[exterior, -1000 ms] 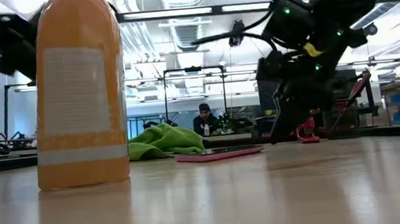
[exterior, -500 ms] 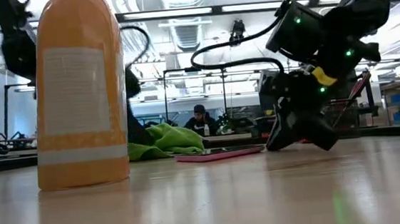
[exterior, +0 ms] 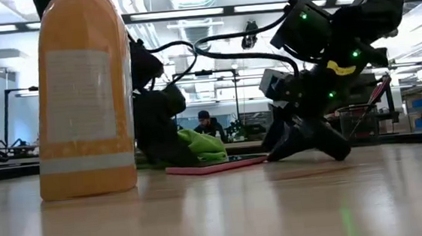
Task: Apply microfiber cloth
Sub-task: Spray the front and back of the cellphone using the cleaning bottle
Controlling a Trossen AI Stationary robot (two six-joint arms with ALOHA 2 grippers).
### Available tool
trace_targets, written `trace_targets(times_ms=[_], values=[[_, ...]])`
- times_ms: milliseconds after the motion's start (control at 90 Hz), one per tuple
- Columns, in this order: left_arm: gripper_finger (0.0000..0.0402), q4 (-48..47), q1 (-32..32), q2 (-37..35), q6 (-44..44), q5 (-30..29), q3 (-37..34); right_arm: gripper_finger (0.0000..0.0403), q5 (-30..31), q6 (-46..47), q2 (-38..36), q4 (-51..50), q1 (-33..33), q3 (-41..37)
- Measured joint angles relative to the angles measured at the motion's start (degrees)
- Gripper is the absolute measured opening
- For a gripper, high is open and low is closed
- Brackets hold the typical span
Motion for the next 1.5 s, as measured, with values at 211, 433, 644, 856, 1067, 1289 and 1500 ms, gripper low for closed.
trace_targets(times_ms=[211, 433, 644, 856, 1067, 1289, 1500], values=[[0.0001, -0.6, 0.0, -0.3, -0.2, 0.1, -0.2, 0.0136, 2.2, -7.1, -1.8, -8.6, 3.5, 2.4], [0.0000, -0.7, 0.0, -0.2, -0.2, 0.0, -0.6, 0.0137, 2.4, -12.4, 0.1, -6.6, 4.6, 3.0], [0.0000, -0.8, 0.0, -0.2, -0.2, 0.0, -0.6, 0.0146, 1.4, -19.9, 2.9, -3.6, 4.6, 5.1], [0.0000, 0.6, 0.0, -0.2, 0.1, -0.1, -0.7, 0.0127, -0.3, -25.2, 3.4, -3.6, 4.3, 8.1], [0.0000, 1.0, -0.3, -0.2, -0.1, -0.2, -0.7, 0.0114, 1.7, -27.2, 3.7, -3.3, 4.2, 10.2], [0.0000, 1.3, -1.0, -0.1, -0.4, -0.7, -0.8, 0.0101, 6.4, -27.6, 3.7, -1.9, 4.0, 12.9], [0.0000, 1.3, -1.0, -0.1, 0.0, -0.6, -0.8, 0.0087, 3.5, -28.7, 3.6, -3.9, 4.1, 13.1]])
